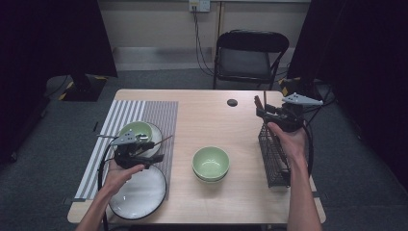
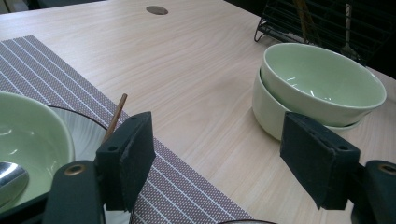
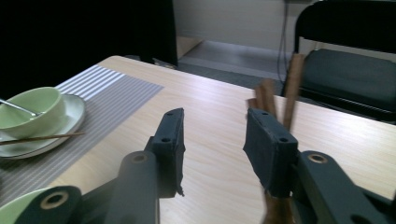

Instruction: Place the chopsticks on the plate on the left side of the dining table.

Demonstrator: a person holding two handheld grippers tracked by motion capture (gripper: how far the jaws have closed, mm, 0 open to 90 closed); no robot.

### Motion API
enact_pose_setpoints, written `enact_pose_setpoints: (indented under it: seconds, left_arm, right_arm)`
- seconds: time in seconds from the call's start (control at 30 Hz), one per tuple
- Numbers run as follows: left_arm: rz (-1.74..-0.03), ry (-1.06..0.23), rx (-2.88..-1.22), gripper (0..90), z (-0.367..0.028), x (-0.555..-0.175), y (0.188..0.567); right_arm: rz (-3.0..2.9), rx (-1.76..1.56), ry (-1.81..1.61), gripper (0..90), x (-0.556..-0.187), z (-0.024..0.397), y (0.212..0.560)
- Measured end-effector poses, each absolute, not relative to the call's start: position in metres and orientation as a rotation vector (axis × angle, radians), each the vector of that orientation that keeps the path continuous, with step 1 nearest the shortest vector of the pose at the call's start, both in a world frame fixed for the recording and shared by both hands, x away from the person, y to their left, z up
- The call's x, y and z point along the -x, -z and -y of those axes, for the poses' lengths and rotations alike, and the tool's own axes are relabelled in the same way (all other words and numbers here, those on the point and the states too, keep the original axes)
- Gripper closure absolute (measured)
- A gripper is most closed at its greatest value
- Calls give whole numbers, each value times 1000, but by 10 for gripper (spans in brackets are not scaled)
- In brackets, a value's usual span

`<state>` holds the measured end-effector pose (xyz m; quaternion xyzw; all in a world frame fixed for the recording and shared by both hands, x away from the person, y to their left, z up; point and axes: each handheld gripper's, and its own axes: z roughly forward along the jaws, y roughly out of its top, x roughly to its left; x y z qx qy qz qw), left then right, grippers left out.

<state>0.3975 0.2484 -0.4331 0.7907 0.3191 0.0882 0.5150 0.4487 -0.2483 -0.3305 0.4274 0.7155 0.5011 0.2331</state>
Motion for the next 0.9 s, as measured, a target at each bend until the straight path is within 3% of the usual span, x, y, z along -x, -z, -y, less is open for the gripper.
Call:
enact_pose_setpoints:
  seconds: [0.5,0.9]
  left_arm:
    - [-767,-203,-1894,278,-248,-399,434]
    - [-764,-207,-1900,290,-246,-398,435]
  right_arm:
    - [-1938,-1260,-1334,581,-462,268,337]
    - [-1948,-1295,-1284,651,-475,269,344]
